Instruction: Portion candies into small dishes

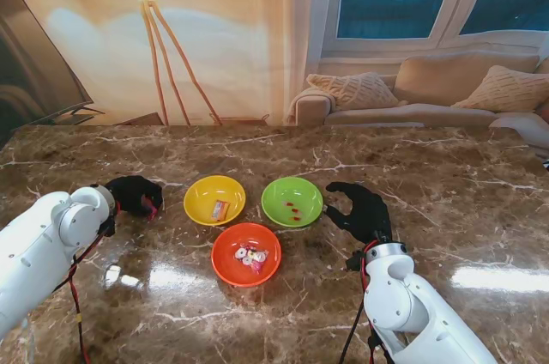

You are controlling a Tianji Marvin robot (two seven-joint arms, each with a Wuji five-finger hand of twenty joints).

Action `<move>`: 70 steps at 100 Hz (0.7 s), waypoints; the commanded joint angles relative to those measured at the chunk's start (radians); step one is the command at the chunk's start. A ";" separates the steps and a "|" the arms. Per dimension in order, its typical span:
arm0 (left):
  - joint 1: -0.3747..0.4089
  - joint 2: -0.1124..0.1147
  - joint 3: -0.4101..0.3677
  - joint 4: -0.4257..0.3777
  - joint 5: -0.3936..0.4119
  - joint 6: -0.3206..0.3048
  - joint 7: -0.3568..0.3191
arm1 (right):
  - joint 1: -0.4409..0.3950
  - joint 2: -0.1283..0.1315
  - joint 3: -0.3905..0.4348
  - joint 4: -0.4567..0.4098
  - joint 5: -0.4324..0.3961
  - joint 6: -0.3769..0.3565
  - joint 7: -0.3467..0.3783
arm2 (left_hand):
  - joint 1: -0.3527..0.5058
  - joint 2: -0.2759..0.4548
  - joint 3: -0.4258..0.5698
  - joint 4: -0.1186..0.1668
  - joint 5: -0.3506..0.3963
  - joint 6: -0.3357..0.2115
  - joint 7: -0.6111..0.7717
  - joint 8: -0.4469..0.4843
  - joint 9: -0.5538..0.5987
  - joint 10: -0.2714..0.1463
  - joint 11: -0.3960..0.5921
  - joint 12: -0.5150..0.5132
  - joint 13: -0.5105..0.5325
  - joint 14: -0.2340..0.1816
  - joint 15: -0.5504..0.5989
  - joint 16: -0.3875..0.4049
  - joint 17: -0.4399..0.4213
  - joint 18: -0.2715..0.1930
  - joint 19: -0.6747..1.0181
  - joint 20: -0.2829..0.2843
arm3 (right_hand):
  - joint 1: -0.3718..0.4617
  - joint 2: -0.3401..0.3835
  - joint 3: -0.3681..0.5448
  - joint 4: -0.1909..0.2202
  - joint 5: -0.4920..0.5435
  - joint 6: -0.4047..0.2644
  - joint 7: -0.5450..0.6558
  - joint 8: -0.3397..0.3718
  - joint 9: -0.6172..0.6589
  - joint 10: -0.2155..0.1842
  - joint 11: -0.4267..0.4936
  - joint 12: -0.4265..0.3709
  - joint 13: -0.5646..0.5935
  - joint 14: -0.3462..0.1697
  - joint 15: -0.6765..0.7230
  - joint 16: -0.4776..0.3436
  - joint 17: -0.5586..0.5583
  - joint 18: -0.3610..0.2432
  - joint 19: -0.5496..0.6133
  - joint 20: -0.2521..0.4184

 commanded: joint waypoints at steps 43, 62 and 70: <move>0.132 -0.011 -0.111 -0.039 0.030 0.008 0.002 | -0.012 -0.002 0.004 -0.006 0.008 0.001 0.014 | -0.042 0.039 0.073 0.019 0.029 0.015 0.004 0.153 0.467 -0.013 0.014 -0.327 0.067 -0.001 -0.043 -0.138 0.042 0.011 -0.006 -0.015 | -0.027 0.008 0.003 0.028 0.001 -0.023 0.003 -0.009 0.009 -0.015 0.001 0.015 0.017 0.005 -0.004 0.021 0.005 -0.002 0.022 0.012; 0.154 -0.014 -0.144 -0.061 0.019 0.012 -0.001 | -0.013 -0.002 0.004 -0.007 0.009 0.001 0.015 | -0.034 0.021 0.088 0.018 0.047 0.006 0.016 0.148 0.482 0.005 0.058 -0.227 0.080 0.000 -0.026 -0.088 0.046 0.007 -0.007 -0.019 | -0.029 0.008 0.002 0.027 0.000 -0.024 0.003 -0.010 0.009 -0.014 0.001 0.015 0.017 0.003 -0.004 0.021 0.005 -0.003 0.023 0.011; 0.165 -0.019 -0.158 -0.071 0.004 0.026 0.002 | -0.013 -0.002 0.004 -0.007 0.009 0.001 0.013 | -0.032 0.020 0.095 0.016 0.050 0.008 0.016 0.149 0.485 0.012 0.046 -0.196 0.079 0.006 -0.037 -0.054 0.040 0.007 -0.013 -0.016 | -0.031 0.010 0.001 0.027 0.000 -0.024 0.002 -0.010 0.009 -0.014 0.001 0.015 0.017 0.004 -0.004 0.021 0.005 -0.004 0.023 0.011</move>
